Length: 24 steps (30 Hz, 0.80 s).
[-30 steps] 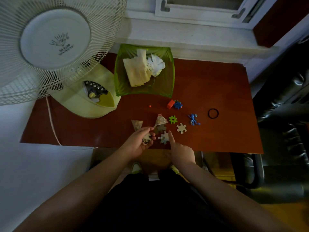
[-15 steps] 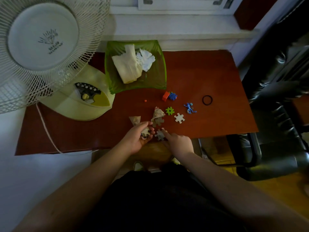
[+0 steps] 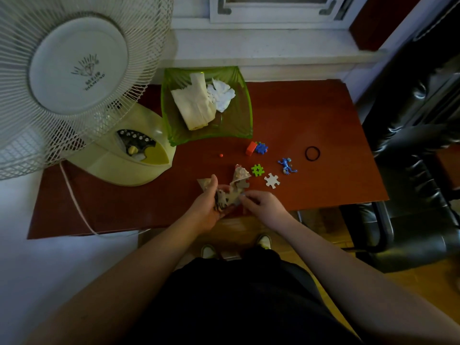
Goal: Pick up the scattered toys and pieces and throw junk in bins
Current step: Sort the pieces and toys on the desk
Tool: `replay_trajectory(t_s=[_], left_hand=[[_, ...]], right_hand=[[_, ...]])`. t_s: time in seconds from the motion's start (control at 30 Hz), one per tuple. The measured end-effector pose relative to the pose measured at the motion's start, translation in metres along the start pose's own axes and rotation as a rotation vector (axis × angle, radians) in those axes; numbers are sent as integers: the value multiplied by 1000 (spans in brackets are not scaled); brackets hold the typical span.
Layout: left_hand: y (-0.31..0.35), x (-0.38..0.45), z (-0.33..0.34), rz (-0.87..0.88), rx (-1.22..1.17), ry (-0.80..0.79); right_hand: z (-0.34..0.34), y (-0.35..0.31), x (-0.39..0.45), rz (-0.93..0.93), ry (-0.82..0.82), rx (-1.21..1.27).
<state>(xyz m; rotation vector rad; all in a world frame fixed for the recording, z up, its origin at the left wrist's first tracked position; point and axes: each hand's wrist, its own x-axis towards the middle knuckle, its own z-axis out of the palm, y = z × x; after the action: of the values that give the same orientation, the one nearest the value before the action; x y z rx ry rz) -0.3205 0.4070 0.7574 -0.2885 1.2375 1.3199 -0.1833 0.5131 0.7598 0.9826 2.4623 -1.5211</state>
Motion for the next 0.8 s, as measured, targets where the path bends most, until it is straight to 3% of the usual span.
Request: replay_trajectory(t_s=[0.07,0.13,0.27,0.4,0.53,0.63,0.8], left_hand=[[1,-2,2,-57,29,-89],[1,-3,2,-100,55,-143],[1,0,0,-20,147,-93],[4,4,-8,80,72,-39],[7,5,-22,111,74,-19],[5,10,-32,141,276,26],[6,18,-30,300,924,85]], right_hand=[[1,-7,6,31,-78,-62],[2,-9,15,79,-34,-90],[9,-12,20,84,78,-89],[14,-13,19,212,275,14],[19,-1,22,258,204,-320],[25,2,25,272,99,-576],[30,-1,24,237,30,-780]])
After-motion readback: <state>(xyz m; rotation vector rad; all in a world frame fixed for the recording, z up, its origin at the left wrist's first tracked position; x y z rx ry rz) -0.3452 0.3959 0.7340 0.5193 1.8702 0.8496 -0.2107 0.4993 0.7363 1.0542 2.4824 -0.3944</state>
